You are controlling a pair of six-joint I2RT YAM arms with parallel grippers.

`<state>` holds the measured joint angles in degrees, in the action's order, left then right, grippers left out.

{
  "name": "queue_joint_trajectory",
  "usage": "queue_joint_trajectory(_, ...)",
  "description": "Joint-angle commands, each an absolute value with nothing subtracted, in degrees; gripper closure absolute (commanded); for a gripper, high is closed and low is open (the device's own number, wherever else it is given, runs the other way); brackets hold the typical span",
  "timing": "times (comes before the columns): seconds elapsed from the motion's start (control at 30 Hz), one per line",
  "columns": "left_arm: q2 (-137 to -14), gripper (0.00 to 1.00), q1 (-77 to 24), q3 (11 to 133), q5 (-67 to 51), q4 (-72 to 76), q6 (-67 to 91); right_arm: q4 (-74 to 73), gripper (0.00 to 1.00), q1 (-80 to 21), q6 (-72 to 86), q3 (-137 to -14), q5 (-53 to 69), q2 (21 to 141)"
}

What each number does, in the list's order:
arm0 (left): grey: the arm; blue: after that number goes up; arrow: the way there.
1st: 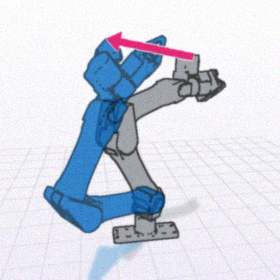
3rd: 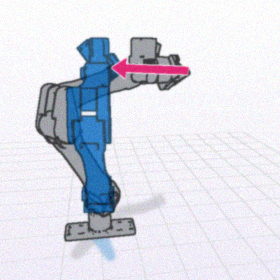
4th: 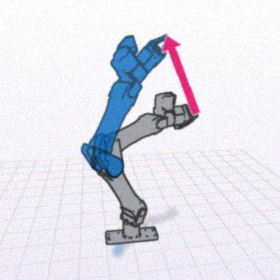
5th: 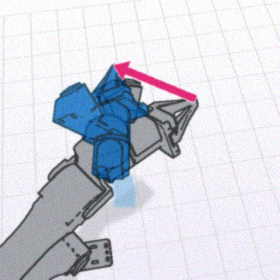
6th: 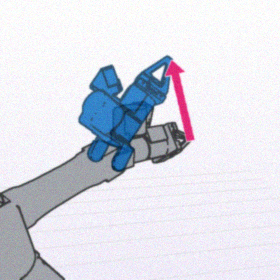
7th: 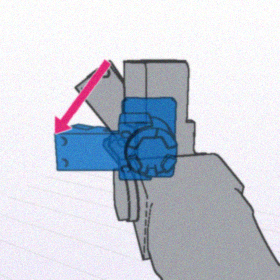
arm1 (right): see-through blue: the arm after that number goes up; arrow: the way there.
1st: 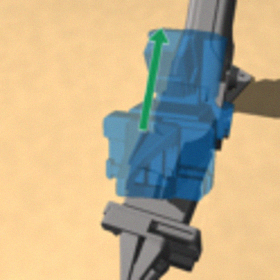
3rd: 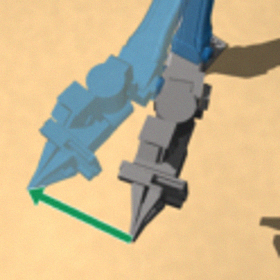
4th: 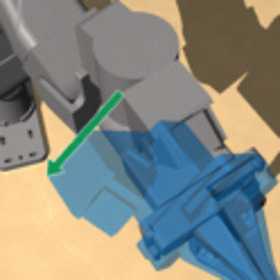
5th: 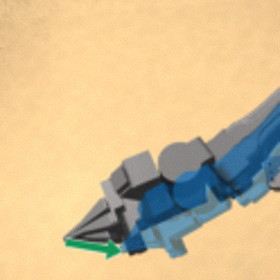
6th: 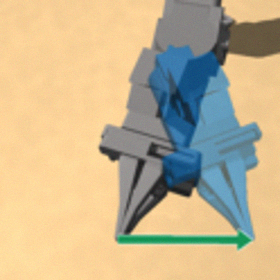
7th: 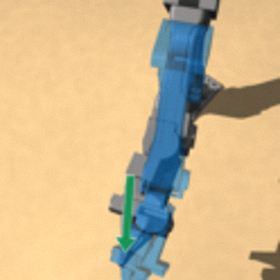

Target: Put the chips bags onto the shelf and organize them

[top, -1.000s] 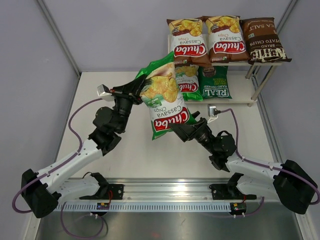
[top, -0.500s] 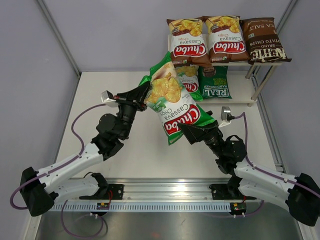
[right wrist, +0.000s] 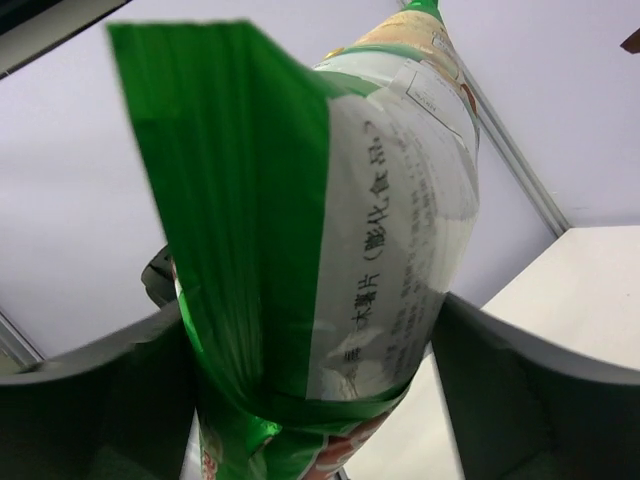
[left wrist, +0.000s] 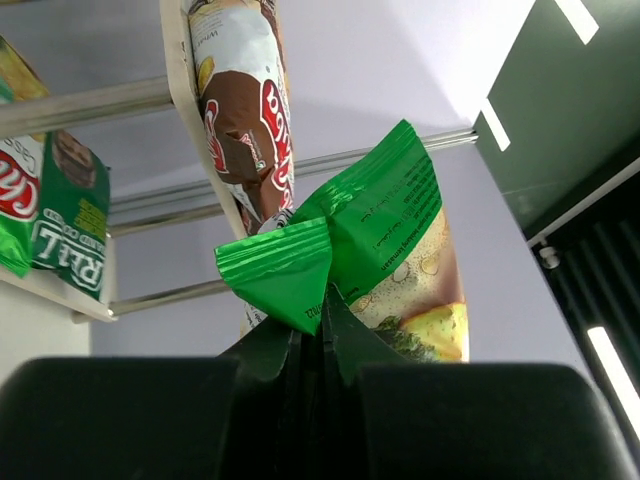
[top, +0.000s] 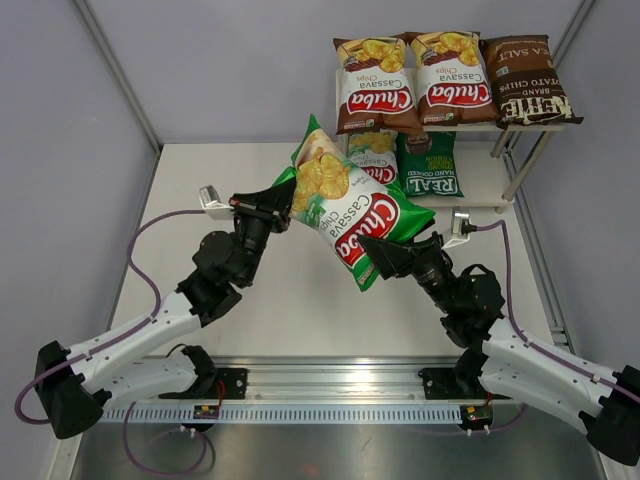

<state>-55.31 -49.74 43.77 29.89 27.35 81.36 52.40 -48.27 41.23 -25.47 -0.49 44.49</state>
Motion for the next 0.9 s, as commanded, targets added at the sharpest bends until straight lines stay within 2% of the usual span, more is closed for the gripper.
queue_joint_trajectory(0.0, -54.6, 0.92, -52.3, 45.4, 20.7, 20.9, 71.9, 49.8, 0.21, -48.3, 38.1, -29.6, -1.3, 44.7)
queue_joint_trajectory(0.03, -54.1, 0.90, -52.3, 45.8, 20.8, 20.4, 70.1, 49.9, 0.26, -48.4, 38.0, -29.6, -1.1, 44.6)
queue_joint_trajectory(0.13, -51.8, 0.75, -52.3, 44.6, 22.2, 20.3, 67.4, 50.1, 0.42, -48.3, 37.7, -29.4, -0.3, 44.2)
queue_joint_trajectory(0.17, -50.5, 0.65, -52.3, 44.3, 22.8, 20.0, 66.8, 50.4, 0.46, -48.4, 37.6, -29.4, 1.8, 44.3)
queue_joint_trajectory(0.27, -48.9, 0.44, -52.3, 43.3, 25.0, 19.1, 64.9, 49.7, 0.53, -48.4, 37.4, -29.4, 2.3, 43.9)
queue_joint_trajectory(0.3, -47.8, 0.31, -52.3, 43.2, 26.0, 19.1, 64.3, 49.4, 0.55, -48.4, 37.0, -29.4, 2.2, 43.7)
queue_joint_trajectory(0.37, -46.9, 0.16, -52.3, 43.0, 27.5, 17.6, 62.6, 49.0, 0.58, -48.4, 36.9, -29.4, 1.8, 43.5)
queue_joint_trajectory(0.4, -45.7, 0.04, -52.3, 42.9, 28.9, 17.3, 61.7, 48.8, 0.59, -48.4, 36.9, -29.4, 1.6, 43.4)
queue_joint_trajectory(0.43, -45.1, 0.01, -52.3, 43.0, 30.0, 15.4, 60.2, 47.9, 0.59, -48.4, 36.9, -29.3, 1.1, 43.4)
queue_joint_trajectory(0.7, -35.1, 0.01, -51.7, 46.7, 51.1, -9.0, 57.0, 43.1, 0.64, -48.3, 39.7, -25.2, -8.3, 42.0)
queue_joint_trajectory(0.8, -31.9, 0.01, -51.6, 49.0, 54.1, -19.1, 54.2, 43.3, 0.64, -48.2, 41.2, -22.2, -11.5, 41.5)
queue_joint_trajectory(0.87, -30.2, 0.01, -51.6, 49.9, 53.0, -20.8, 50.4, 43.4, 0.65, -47.6, 41.8, -20.4, -13.5, 41.7)
